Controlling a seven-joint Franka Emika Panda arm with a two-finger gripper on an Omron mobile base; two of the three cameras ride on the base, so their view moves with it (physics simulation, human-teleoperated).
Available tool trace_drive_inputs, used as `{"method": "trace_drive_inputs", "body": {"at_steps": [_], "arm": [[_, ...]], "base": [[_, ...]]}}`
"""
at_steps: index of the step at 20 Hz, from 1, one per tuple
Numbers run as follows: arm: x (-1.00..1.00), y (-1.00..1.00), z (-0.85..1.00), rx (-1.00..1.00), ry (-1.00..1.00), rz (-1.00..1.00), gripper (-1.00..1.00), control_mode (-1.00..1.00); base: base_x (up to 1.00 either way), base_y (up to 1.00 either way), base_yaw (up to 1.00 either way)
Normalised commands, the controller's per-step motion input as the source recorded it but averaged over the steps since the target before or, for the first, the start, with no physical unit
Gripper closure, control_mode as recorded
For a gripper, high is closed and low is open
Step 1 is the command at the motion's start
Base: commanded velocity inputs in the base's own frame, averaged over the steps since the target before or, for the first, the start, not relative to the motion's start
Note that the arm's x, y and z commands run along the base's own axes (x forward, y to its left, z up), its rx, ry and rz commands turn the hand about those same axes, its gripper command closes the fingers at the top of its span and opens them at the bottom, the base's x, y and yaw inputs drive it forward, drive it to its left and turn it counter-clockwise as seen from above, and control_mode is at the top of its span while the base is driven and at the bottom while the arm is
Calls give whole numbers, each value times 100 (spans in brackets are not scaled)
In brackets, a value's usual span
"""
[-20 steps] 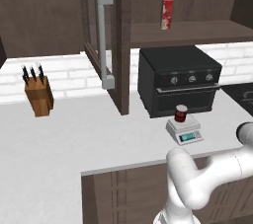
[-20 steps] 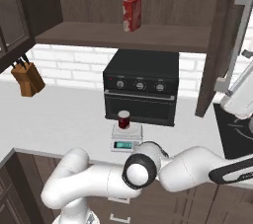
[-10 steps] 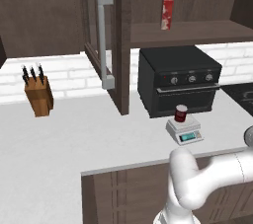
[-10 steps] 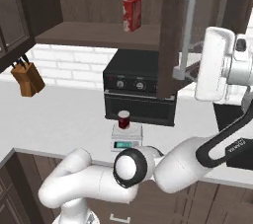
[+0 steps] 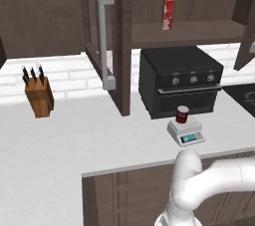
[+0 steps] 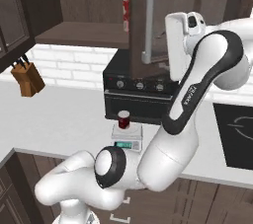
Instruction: Pick the canned food and place it on the digital scale for weighing, and close the cabinet.
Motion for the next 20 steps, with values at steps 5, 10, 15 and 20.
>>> {"method": "trace_drive_inputs", "body": {"at_steps": [5,10,15,20], "arm": [[100,100,-54,1,-1,-28,-100,-100],[100,88,-1,0,-1,-23,-100,-100],[100,6,0,0,1,-4,-100,-100],[100,-2,-6,0,0,0,-100,-100]], "base": [[0,0,0],[0,0,0],[0,0,0],[0,0,0]]}}
